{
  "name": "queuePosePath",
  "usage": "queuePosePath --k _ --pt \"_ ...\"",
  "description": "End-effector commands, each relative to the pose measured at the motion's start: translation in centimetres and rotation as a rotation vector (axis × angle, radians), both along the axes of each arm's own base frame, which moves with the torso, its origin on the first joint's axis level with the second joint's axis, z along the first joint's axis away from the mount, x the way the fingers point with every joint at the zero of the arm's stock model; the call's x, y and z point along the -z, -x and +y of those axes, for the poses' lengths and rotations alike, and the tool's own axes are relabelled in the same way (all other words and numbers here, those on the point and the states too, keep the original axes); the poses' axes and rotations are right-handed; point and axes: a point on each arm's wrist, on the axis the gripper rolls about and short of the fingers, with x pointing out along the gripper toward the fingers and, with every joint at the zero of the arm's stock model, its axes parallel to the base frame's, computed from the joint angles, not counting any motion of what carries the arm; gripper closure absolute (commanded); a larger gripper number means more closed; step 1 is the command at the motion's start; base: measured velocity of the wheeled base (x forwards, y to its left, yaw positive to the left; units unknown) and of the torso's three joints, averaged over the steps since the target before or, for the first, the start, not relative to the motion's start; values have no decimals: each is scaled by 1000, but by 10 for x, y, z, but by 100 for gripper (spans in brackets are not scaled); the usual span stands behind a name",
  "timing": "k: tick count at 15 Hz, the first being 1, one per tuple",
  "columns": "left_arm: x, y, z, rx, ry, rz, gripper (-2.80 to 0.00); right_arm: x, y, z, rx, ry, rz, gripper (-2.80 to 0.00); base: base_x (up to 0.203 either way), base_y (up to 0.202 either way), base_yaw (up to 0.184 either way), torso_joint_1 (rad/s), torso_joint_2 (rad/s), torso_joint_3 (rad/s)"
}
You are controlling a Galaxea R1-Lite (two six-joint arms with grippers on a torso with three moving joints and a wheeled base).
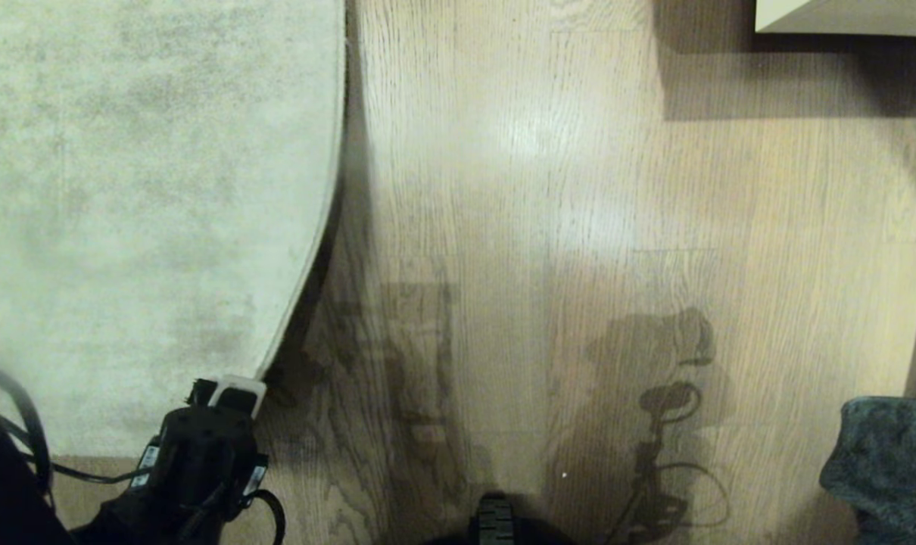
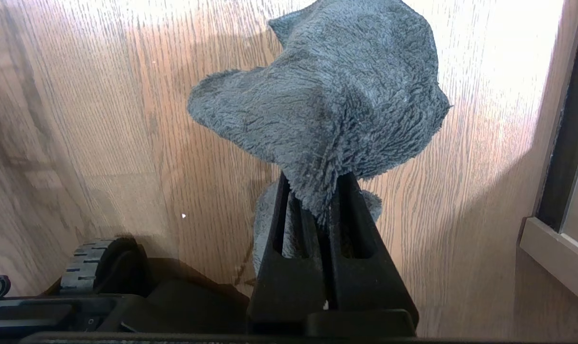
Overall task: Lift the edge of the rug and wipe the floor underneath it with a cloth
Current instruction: Lift up the carpet
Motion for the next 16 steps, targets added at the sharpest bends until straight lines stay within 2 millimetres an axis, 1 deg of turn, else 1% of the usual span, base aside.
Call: queuePosePath --k 1,3,6,10,16 --pt "5 2 1 -22 15 9 0 0 0 0 0 -1 1 0 0 0 0 0 0 0" --pt "6 3 2 -40 43 -3 0 0 0 0 0 -1 1 0 0 0 0 0 0 0" --pt "1 7 4 -46 60 -27 0 0 0 0 0 -1 1 0 0 0 0 0 0 0" --pt "-18 18 9 -33 105 -104 0 0 0 0 0 -1 1 0 0 0 0 0 0 0" --pt "-35 30 16 42 205 -167 0 0 0 0 0 -1 1 0 0 0 0 0 0 0"
